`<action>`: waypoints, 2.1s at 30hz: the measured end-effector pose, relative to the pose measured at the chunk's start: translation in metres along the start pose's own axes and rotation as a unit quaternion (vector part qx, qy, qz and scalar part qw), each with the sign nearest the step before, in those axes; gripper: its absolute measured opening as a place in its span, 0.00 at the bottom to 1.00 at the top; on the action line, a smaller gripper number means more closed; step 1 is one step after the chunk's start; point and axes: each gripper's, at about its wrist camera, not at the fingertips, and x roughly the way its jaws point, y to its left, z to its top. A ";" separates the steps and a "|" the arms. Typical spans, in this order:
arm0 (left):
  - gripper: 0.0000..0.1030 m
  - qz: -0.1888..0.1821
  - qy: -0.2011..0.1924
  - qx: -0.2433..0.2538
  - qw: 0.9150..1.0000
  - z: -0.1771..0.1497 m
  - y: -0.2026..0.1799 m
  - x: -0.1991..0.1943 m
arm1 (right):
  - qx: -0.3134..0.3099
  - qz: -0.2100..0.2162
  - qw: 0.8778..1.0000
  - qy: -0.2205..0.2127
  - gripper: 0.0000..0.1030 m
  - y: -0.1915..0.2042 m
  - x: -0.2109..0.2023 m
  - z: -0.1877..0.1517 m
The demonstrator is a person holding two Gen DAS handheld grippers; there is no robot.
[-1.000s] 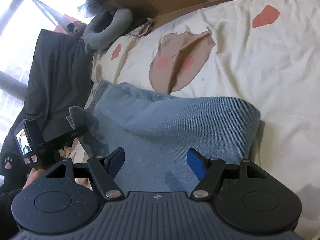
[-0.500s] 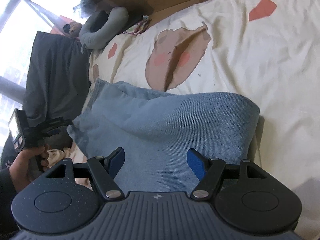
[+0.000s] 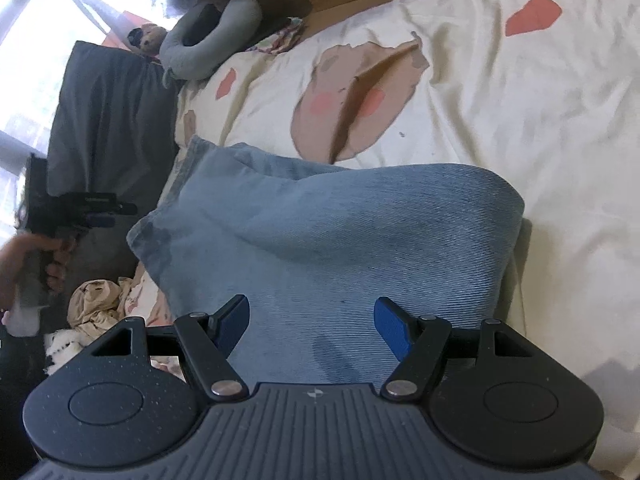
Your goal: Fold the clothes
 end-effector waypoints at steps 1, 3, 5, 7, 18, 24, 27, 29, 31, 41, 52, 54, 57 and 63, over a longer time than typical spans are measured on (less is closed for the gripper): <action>0.67 -0.005 0.002 0.005 1.000 0.003 -0.001 -0.002 | -0.001 -0.001 1.000 0.001 0.72 0.000 0.001 0.000; 0.69 -0.012 -0.001 0.022 1.000 0.007 -0.004 -0.006 | -0.004 -0.003 1.000 0.001 0.72 0.002 0.002 0.000; 0.71 -0.020 -0.009 0.044 0.999 0.008 -0.007 -0.008 | -0.007 -0.006 1.000 0.002 0.72 0.004 0.003 0.000; 0.72 -0.025 -0.021 0.062 0.998 0.007 -0.008 -0.008 | -0.009 -0.009 1.000 0.002 0.72 0.006 0.004 0.000; 0.74 -0.055 -0.052 0.053 0.996 -0.050 0.011 -0.001 | -0.033 -0.024 0.999 -0.010 0.72 0.022 0.009 -0.004; 0.74 -0.066 -0.050 0.025 0.996 -0.073 0.024 0.009 | -0.040 -0.033 0.998 -0.020 0.72 0.030 0.015 -0.002; 0.75 -0.073 -0.055 0.005 0.996 -0.081 0.031 0.012 | -0.053 -0.033 0.998 -0.024 0.72 0.038 0.018 0.003; 0.75 -0.078 -0.056 -0.006 0.995 -0.085 0.033 0.014 | -0.063 -0.033 0.997 -0.026 0.72 0.044 0.020 0.007; 0.75 -0.084 -0.059 -0.014 0.995 -0.089 0.035 0.016 | -0.076 -0.034 0.996 -0.023 0.72 0.050 0.025 0.011; 0.76 -0.120 -0.068 -0.075 0.988 -0.103 0.050 0.025 | -0.151 -0.038 0.988 0.002 0.72 0.085 0.054 0.035; 0.74 -0.187 -0.094 -0.141 0.968 -0.112 0.076 0.032 | -0.230 -0.049 0.972 0.024 0.72 0.141 0.114 0.078; 0.74 -0.200 -0.094 -0.147 0.964 -0.113 0.079 0.032 | -0.240 -0.049 0.969 0.021 0.72 0.152 0.126 0.087; 0.73 -0.220 -0.094 -0.147 0.960 -0.115 0.081 0.032 | -0.245 -0.042 0.968 0.019 0.72 0.168 0.144 0.101; 0.70 -0.265 -0.084 -0.151 0.949 -0.117 0.078 0.041 | -0.282 -0.031 0.959 0.019 0.72 0.199 0.183 0.127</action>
